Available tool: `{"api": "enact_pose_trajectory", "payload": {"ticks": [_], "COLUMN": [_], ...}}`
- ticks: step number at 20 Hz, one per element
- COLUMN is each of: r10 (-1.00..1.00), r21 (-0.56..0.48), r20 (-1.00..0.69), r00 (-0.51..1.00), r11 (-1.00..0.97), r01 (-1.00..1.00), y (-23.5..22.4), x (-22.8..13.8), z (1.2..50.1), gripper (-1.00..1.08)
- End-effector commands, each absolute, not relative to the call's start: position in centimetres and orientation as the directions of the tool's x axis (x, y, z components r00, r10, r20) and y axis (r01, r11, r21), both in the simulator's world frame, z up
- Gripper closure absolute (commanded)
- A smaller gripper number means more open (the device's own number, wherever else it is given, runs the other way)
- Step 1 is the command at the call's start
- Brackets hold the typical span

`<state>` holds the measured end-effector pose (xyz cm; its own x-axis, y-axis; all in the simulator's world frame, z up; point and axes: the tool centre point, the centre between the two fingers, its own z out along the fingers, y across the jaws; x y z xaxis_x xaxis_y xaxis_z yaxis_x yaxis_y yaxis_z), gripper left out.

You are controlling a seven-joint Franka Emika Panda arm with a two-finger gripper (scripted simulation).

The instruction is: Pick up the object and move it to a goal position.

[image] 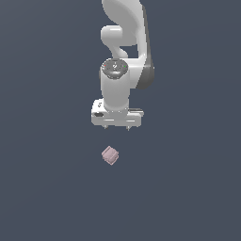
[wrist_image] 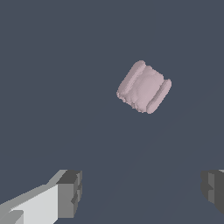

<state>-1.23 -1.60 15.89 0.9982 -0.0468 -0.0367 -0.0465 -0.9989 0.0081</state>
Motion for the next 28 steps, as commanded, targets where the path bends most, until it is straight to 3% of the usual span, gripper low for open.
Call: {"api": "enact_pose_trajectory", "payload": {"ticks": [1,17,28], "r10": [-0.047,-0.024,0.139], "r21": [0.008,-0.001,0.006], "r20": [-0.037,0.003,0.0], "r00": [0.998,1.0,0.99], "r11": [-0.999,-1.0,-0.99], "r01": [-0.046,-0.024,0.139], "y": [-1.6,-1.1,-1.7], "x": [-1.2,0.1,1.4], "z": [15.9,17.4,16.1], "gripper": [-0.92,-0.92,-0.92]}}
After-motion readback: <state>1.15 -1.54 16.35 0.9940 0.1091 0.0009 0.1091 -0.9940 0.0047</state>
